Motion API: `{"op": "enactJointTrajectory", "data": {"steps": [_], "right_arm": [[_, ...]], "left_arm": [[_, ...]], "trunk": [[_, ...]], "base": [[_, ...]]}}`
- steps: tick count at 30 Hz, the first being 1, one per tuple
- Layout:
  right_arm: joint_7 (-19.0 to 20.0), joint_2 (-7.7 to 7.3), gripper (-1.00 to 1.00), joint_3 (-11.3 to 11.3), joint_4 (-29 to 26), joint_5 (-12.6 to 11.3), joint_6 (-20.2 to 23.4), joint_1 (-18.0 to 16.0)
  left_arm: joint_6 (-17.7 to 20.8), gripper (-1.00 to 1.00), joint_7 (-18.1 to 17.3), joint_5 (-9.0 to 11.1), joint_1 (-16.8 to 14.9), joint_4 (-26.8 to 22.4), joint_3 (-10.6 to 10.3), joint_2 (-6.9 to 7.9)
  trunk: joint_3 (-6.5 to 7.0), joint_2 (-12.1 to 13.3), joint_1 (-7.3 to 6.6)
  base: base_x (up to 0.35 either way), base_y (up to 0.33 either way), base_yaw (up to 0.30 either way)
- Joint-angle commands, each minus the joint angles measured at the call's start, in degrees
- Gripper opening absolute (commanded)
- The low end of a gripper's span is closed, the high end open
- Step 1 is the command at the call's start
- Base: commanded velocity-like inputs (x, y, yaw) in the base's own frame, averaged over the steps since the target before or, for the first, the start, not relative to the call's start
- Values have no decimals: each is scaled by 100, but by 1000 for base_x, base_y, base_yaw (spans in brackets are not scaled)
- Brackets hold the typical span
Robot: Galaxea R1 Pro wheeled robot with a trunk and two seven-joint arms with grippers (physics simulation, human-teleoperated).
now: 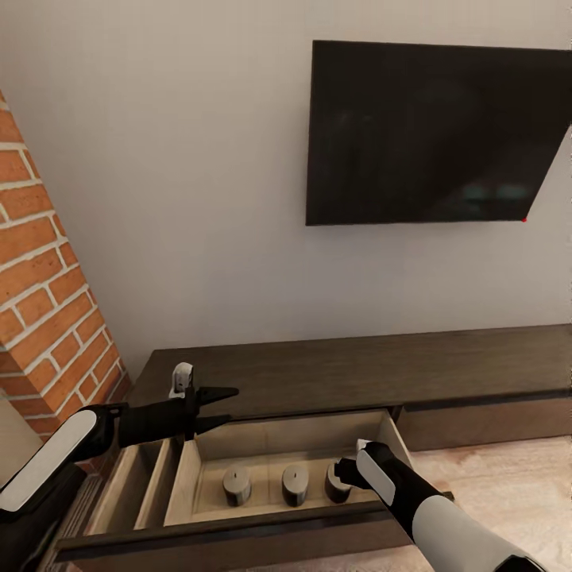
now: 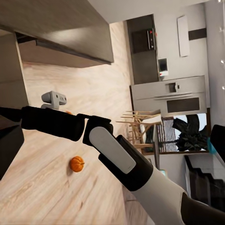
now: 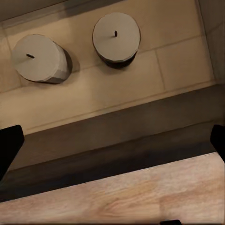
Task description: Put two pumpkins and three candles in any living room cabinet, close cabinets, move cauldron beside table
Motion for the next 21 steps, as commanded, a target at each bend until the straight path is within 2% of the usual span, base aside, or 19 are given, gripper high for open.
{"op": "enactJointTrajectory", "data": {"steps": [1,9,21], "right_arm": [[-54,-5,100,40,-9,-61,8,-6],[-53,-5,100,40,-9,-64,8,-5],[-52,-1,100,41,-9,-62,8,-5]], "left_arm": [[5,100,53,56,-4,-3,-6,3],[0,100,53,56,-4,-3,-9,-17],[2,100,53,56,-4,-3,-14,-25]], "trunk": [[13,39,-24],[157,360,-200],[372,841,-463]], "base": [[-64,16,0],[-218,66,0],[-21,6,0]]}}
